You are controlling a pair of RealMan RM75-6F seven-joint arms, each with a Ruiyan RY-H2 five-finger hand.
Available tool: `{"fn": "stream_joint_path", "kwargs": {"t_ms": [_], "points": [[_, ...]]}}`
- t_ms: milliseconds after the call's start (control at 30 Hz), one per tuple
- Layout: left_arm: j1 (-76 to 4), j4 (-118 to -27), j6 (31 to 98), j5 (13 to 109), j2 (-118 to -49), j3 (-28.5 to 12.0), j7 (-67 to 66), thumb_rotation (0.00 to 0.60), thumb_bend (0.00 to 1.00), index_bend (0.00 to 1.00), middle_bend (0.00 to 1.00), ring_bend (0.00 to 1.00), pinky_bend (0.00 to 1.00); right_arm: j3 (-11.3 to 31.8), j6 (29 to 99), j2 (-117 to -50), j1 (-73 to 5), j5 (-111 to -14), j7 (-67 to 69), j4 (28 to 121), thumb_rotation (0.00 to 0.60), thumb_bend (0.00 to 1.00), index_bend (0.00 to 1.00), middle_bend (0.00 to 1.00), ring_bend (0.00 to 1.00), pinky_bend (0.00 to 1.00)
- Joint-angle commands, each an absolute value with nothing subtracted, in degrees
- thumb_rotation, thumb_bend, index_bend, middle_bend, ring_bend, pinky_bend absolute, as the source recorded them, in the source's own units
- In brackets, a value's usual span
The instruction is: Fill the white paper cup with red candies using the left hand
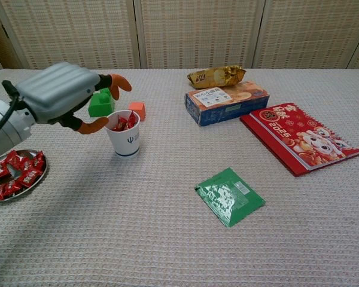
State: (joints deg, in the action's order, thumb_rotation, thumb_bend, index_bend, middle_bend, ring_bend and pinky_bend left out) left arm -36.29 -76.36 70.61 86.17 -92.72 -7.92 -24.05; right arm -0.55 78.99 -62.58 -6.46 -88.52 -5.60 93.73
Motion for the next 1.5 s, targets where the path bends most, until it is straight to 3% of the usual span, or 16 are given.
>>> {"fn": "stream_joint_path", "kwargs": {"t_ms": [33,200,333,700,833,1500], "points": [[-30.4,-81.43,76.95,89.02,-86.61,-3.59,-21.36,0.6,0.4,0.17,0.25,0.78,1.0,-0.67,78.99,-62.66,-6.47,-88.75,-5.84,93.83,0.6,0.06,0.0,0.0,0.0,0.0],[-25.25,-80.04,79.56,88.62,-84.07,0.26,-18.87,0.6,0.4,0.16,0.23,0.78,1.0,-1.02,78.82,-62.87,-6.62,-89.51,-6.4,94.2,0.6,0.06,0.0,0.0,0.0,0.0],[-22.65,-77.27,76.51,84.97,-83.59,2.18,-17.95,0.6,0.38,0.11,0.18,0.77,1.0,-1.14,78.92,-63.03,-6.67,-89.97,-6.7,94.41,0.6,0.06,0.0,0.0,0.0,0.0],[-23.61,-70.33,68.25,80.42,-87.25,0.88,-18.49,0.6,0.38,0.06,0.09,0.77,1.0,-1.44,79.36,-63.12,-6.38,-90.34,-7.15,94.63,0.6,0.06,0.0,0.0,0.0,0.0],[-23.92,-69.4,66.19,79.39,-88.1,0.96,-21.79,0.6,0.38,0.1,0.09,0.77,1.0,-1.42,79.97,-62.89,-6.02,-90.28,-6.8,94.53,0.6,0.06,0.0,0.0,0.0,0.0],[-23.19,-66.36,66.53,80.04,-90.16,0.83,-24.51,0.6,0.38,0.35,0.39,0.77,1.0,-1.26,79.48,-62.93,-6.2,-89.97,-6.83,94.47,0.6,0.06,0.0,0.0,0.0,0.0]]}}
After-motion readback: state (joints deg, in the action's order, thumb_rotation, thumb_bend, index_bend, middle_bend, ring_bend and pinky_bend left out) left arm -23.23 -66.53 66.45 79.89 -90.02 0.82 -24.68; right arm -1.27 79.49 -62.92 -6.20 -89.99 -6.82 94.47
